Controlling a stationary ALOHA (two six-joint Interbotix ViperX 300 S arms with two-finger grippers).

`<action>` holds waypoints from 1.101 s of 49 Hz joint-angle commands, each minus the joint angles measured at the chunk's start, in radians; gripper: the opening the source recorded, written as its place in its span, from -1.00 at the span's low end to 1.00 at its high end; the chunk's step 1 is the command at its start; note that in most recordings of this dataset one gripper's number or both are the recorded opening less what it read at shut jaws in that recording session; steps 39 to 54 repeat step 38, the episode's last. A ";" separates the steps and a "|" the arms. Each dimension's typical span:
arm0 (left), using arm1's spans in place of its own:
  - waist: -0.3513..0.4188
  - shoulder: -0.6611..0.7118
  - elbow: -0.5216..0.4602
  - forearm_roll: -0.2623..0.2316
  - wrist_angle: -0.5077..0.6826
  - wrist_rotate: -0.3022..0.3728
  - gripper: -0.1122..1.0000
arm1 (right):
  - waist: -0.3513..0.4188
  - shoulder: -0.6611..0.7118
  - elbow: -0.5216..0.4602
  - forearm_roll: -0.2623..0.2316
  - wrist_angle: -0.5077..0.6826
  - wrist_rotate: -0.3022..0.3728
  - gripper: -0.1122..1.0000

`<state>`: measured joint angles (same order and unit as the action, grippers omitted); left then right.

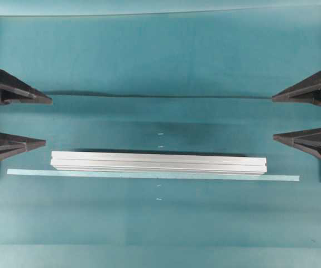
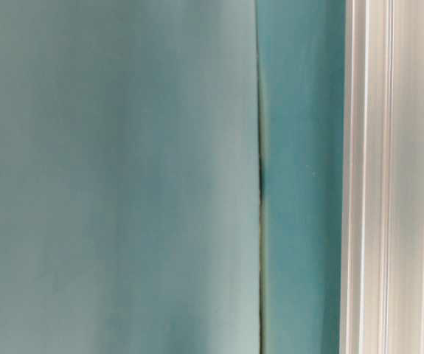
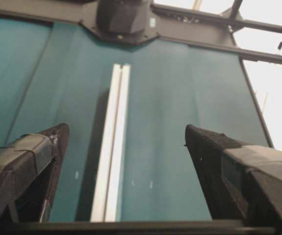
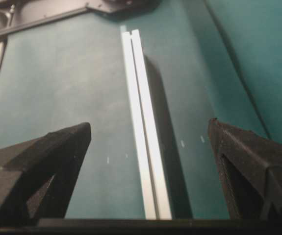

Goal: Lift the metal rail with both hands.

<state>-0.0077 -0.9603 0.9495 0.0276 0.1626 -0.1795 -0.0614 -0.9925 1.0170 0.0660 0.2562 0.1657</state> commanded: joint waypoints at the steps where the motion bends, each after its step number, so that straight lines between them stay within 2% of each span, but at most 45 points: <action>1: -0.002 0.003 -0.011 0.000 -0.009 0.002 0.93 | -0.002 0.003 -0.006 0.003 -0.012 0.002 0.98; 54: 0.000 0.006 0.009 0.000 -0.009 0.000 0.93 | -0.002 0.005 0.002 0.005 -0.015 0.002 0.98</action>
